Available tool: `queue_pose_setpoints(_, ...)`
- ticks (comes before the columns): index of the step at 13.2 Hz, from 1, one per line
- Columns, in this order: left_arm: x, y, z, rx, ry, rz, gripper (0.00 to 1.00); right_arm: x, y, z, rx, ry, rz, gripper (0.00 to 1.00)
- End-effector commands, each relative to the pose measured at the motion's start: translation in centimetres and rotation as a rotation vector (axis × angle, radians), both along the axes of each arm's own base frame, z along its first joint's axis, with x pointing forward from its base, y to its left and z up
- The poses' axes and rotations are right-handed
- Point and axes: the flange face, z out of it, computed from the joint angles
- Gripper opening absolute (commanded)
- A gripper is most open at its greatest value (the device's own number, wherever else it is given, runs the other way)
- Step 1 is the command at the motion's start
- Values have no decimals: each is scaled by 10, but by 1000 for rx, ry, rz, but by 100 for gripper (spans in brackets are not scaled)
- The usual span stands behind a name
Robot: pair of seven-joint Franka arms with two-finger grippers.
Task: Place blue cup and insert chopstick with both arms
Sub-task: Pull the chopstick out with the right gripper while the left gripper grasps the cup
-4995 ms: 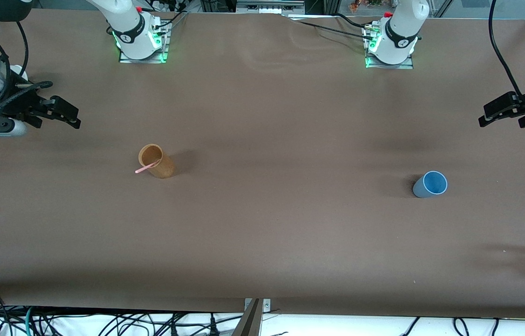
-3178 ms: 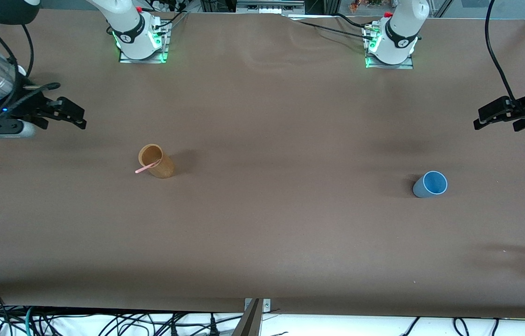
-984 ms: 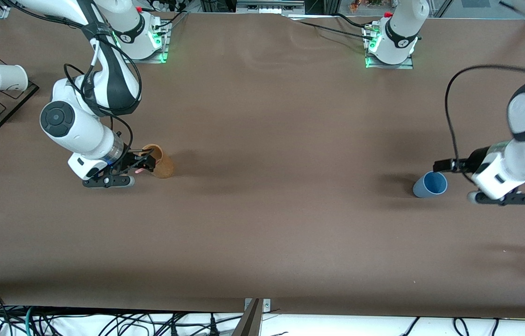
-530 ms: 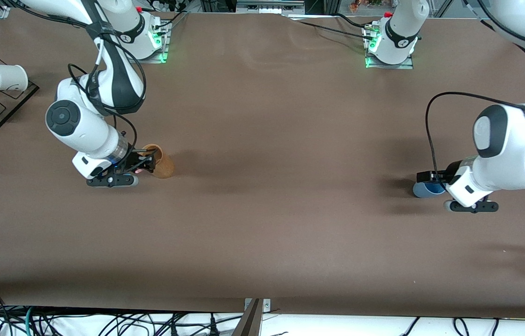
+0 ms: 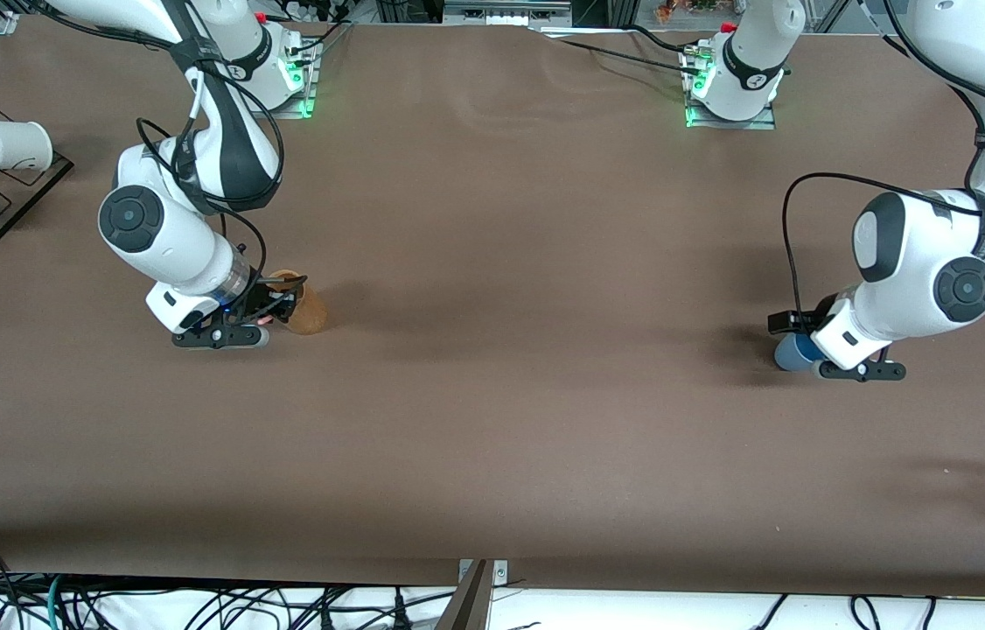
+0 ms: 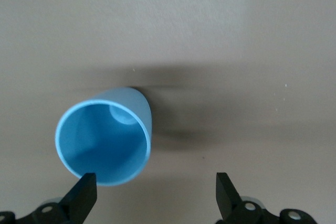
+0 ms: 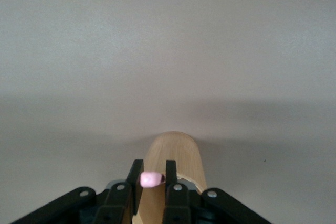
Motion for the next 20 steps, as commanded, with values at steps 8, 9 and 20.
queue_pose_setpoints(8, -32, -2, -27, 26, -117, -52, 100, 5, -3, 49, -2, 26, 9, 0)
queue_pose_setpoints(9, -31, -1, -32, 28, -118, -52, 100, 5, -3, 71, 1, 23, 8, 0)
queue_pose_setpoints(20, -29, 5, -48, 31, -129, -49, 0, 3, -31, 232, -27, 80, -19, 0)
